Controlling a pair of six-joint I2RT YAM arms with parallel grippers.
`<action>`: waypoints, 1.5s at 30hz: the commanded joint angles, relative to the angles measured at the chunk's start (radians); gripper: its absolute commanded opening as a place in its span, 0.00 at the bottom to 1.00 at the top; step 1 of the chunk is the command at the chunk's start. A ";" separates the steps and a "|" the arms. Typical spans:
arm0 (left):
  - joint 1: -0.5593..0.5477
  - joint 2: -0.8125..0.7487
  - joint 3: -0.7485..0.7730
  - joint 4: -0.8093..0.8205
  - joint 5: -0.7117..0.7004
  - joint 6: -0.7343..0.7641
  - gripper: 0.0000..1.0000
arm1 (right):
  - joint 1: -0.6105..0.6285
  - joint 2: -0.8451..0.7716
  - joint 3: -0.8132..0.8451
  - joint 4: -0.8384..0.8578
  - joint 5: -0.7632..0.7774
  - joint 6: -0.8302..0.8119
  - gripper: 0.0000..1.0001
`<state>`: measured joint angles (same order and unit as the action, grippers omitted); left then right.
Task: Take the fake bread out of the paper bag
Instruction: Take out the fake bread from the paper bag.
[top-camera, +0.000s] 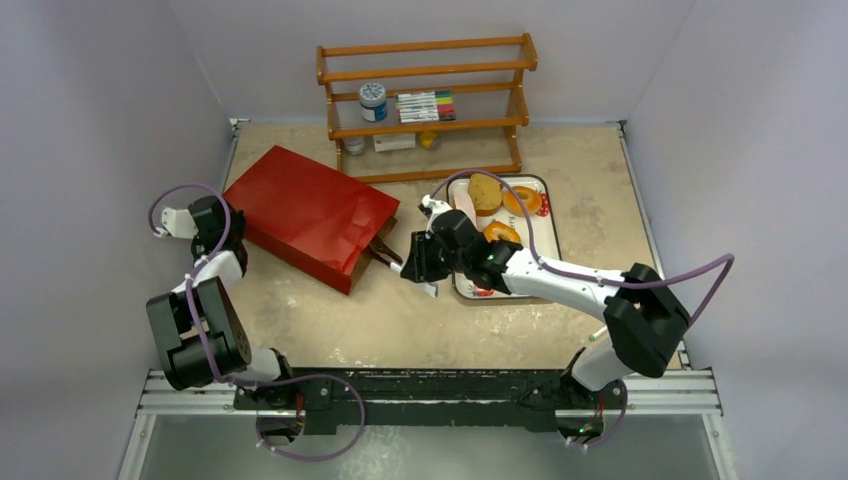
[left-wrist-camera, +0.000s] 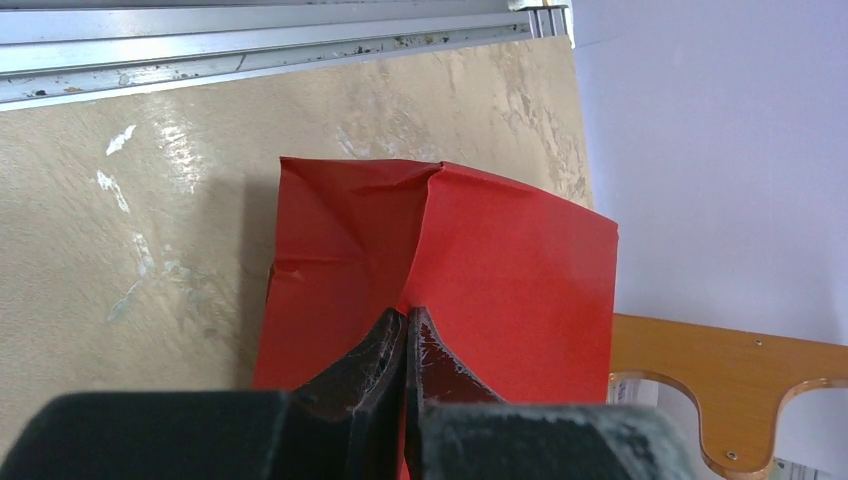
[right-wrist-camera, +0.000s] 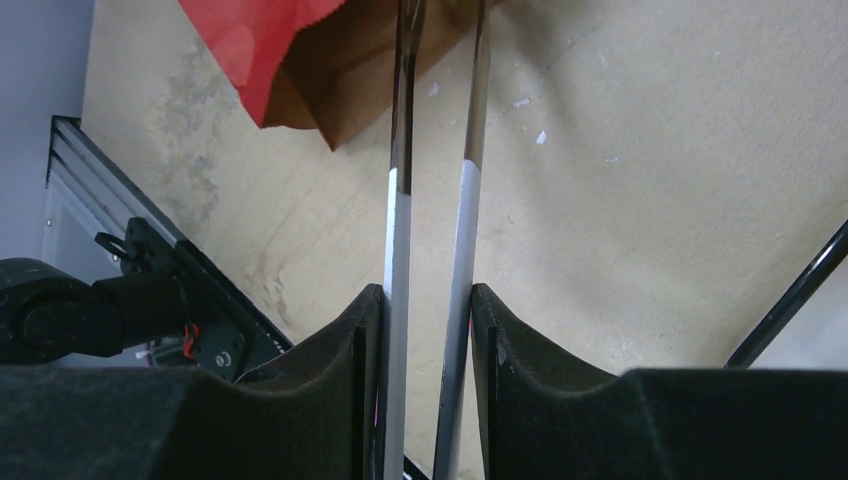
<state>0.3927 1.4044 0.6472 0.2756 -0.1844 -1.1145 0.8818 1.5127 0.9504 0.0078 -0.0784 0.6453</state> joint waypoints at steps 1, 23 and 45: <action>0.009 0.019 0.041 0.077 0.025 0.012 0.00 | 0.003 -0.053 0.055 0.065 -0.021 -0.036 0.37; 0.011 0.061 0.097 0.106 0.103 0.004 0.00 | -0.148 0.067 -0.154 0.486 -0.265 0.466 0.36; 0.011 0.033 0.029 0.155 0.123 -0.008 0.00 | -0.184 0.257 -0.142 0.803 -0.424 0.822 0.38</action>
<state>0.3935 1.4616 0.6895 0.3645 -0.0780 -1.1160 0.6952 1.7779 0.7738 0.7223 -0.4728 1.4094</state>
